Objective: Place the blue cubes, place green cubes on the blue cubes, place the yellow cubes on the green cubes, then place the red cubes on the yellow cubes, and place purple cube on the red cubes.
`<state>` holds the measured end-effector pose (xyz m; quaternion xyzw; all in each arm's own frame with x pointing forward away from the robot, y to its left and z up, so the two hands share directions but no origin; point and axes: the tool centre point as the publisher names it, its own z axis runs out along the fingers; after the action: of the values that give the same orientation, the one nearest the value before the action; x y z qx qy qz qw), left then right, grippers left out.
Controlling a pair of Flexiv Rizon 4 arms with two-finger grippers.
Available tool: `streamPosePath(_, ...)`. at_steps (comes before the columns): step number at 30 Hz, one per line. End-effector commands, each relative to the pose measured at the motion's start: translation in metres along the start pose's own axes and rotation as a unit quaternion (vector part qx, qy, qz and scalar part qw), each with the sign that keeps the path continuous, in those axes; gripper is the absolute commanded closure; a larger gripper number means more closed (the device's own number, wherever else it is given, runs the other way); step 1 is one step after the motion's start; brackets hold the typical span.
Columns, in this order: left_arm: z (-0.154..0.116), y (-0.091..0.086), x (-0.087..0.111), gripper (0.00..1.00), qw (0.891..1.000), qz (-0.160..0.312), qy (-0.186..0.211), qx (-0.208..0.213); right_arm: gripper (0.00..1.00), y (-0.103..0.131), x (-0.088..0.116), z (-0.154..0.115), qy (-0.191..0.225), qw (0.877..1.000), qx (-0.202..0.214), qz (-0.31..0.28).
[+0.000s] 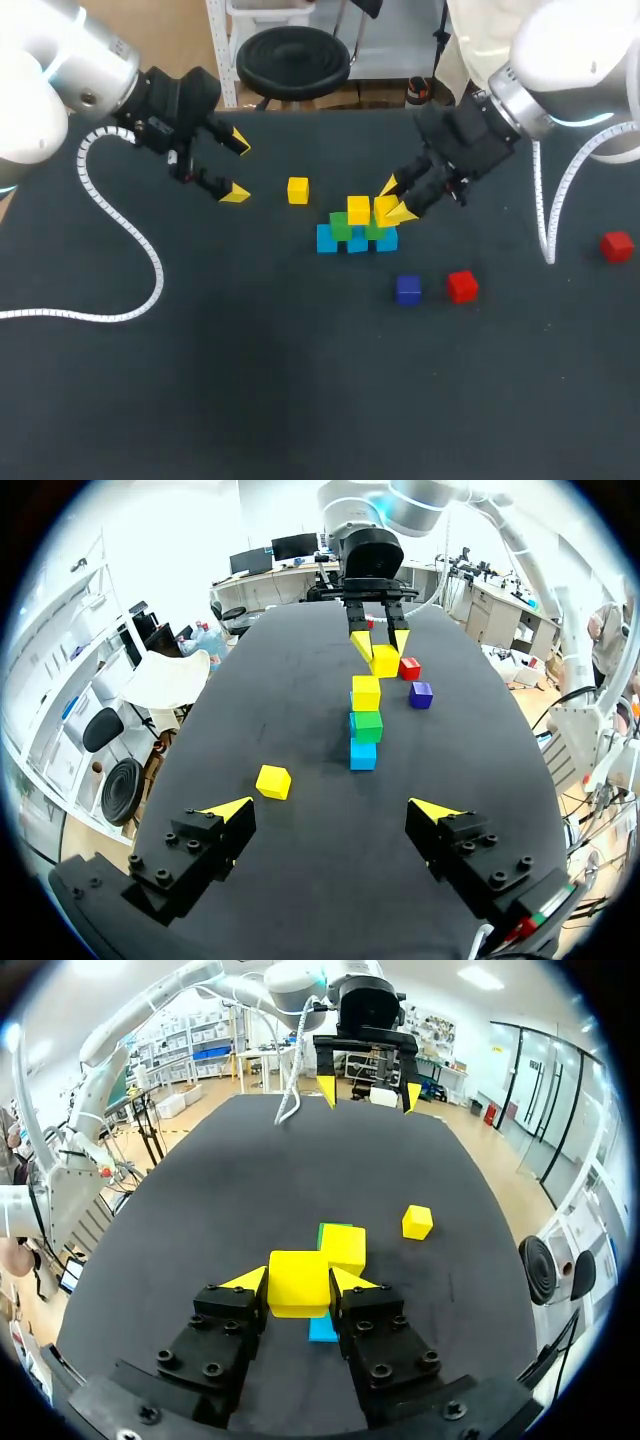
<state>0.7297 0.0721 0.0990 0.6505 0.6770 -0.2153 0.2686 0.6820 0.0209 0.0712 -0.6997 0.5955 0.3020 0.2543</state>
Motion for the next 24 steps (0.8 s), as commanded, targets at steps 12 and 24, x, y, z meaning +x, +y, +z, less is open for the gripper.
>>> streamPosePath(12, -0.0003, 0.0010, 0.0005, 0.00, 1.000, 0.001, 0.000, 0.001, 1.00, -0.0138, 0.0021, 0.0037, -0.007, 1.000, -0.012, -0.004)
streamPosePath(24, -0.0003, 0.0010, 0.0005, 0.00, 1.000, 0.001, 0.000, 0.001, 1.00, -0.0153, 0.0009, 0.0054, -0.002, 1.000, -0.019, -0.002)
